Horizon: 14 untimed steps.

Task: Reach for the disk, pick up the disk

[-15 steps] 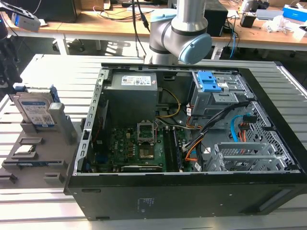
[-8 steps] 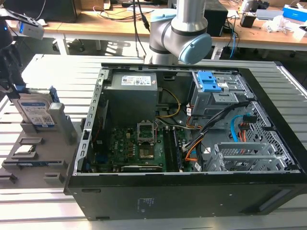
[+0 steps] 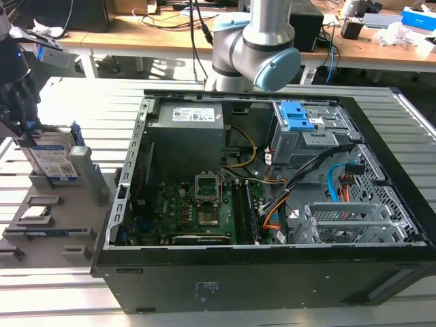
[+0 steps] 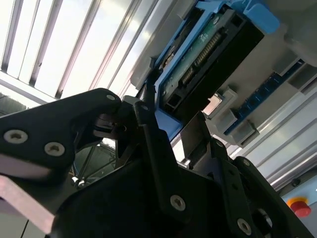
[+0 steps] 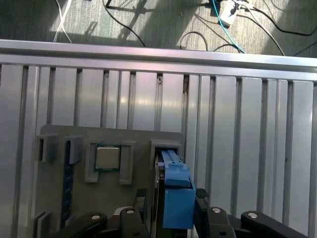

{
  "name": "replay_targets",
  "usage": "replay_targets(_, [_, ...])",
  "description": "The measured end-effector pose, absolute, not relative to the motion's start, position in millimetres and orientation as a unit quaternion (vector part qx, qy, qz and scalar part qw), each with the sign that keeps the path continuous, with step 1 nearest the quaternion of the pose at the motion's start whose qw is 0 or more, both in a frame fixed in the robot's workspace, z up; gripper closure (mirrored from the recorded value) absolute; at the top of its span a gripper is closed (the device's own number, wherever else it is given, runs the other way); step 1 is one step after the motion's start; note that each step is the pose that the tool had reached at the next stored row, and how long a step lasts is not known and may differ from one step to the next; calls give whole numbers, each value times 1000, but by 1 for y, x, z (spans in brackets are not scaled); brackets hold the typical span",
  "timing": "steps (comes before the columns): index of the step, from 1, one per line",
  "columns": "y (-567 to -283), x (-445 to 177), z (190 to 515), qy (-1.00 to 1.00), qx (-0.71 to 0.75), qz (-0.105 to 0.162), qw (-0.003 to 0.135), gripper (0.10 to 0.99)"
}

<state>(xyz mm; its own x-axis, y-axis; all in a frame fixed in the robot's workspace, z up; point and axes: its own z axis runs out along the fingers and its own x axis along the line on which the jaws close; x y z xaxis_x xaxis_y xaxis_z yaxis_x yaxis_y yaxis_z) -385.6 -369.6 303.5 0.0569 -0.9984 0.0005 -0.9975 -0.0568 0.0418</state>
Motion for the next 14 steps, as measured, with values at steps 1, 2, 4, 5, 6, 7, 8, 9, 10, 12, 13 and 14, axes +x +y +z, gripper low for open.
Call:
replay_targets(1, [-369,-386,302,-687,727,-14,15,604])
replay_targets(2, [-369,-386,300,-687,727,-14,15,604])
replay_targets(4, [-369,-386,296,-687,727,-14,15,604])
replay_targets(5, [-369,-386,294,-687,727,-14,16,604])
replay_targets(6, [-369,-386,294,-687,727,-14,16,604])
replay_targets(7, [-369,-386,294,-687,727,-15,16,604])
replay_targets(8, [-369,-386,293,-687,727,-14,15,604])
replay_targets(9, [-369,-386,293,-687,727,-14,15,604])
replay_targets(10, [-369,-386,292,-687,727,-14,15,604])
replay_targets(12, [-369,-386,292,-687,727,-15,15,604])
replay_targets(13, [-369,-386,292,-687,727,-14,15,604])
replay_targets(14, [-369,-386,291,-687,727,-15,15,604])
